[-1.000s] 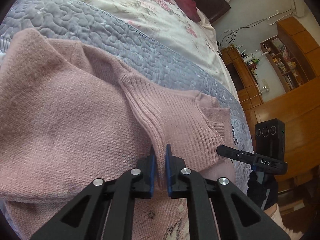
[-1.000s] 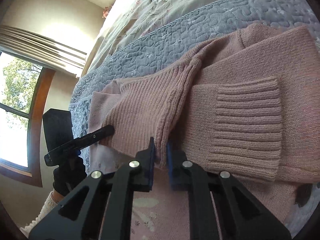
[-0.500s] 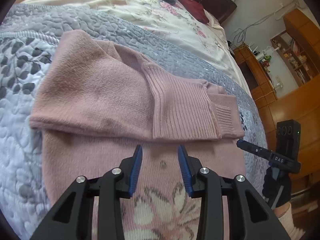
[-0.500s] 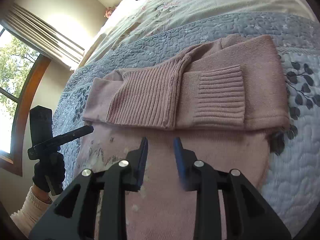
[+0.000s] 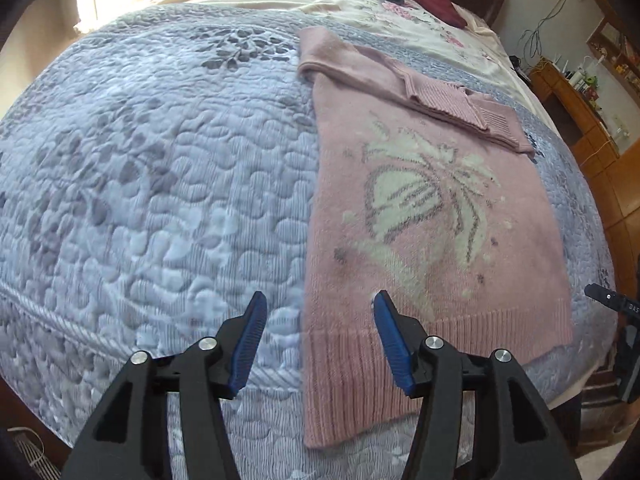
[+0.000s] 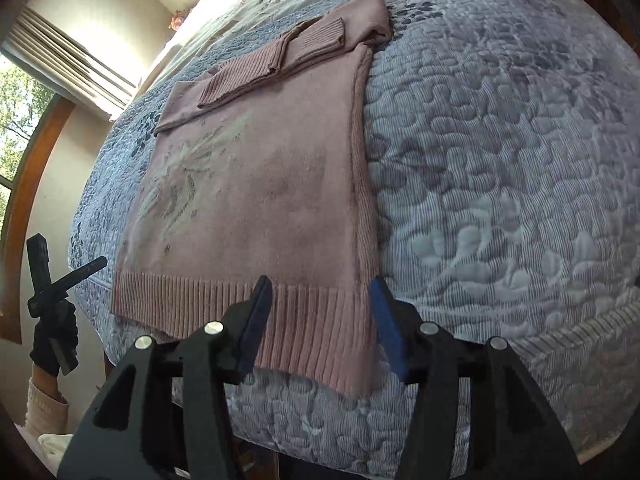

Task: Fold small clothes
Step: 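Release the sweater and pull both tools back toward the hem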

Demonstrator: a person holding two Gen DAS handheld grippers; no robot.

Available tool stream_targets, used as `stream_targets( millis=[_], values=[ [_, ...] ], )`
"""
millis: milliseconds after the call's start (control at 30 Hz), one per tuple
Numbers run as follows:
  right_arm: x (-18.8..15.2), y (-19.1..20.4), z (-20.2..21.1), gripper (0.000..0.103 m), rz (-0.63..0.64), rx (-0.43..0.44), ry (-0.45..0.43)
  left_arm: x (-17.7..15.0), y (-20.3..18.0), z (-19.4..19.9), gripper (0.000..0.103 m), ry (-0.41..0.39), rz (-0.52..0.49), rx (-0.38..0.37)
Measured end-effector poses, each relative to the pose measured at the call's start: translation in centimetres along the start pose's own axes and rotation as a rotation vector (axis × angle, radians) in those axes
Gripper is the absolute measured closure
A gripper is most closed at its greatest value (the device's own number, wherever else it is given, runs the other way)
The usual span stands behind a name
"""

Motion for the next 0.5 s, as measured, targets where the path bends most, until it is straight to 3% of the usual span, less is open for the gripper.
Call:
stream_targets(
  millis=[167, 500],
  values=[
    [-2.5, -1.0, -0.3, 0.05, -0.008, -0.037, 0.025, -2.8, 0.2, 0.4, 0.046, 0.028, 0.021, -0.018],
    [-5.5, -2.0, -2.0, 0.05, -0.031, -0.052, 0.057, -5.1, -0.3, -1.1, 0.045, 0.069, 0.039, -0.063]
  ],
)
Point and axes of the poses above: each gripper's, at about its wrist camera, not at the fingertips, and z roughly against the way its jaws point, y to its left, x to its top, the point moved 6 cm from there along -z, roughly the way its jaws point, and after that the axes turned 6 degrees about -y, right-handed, at the moved point
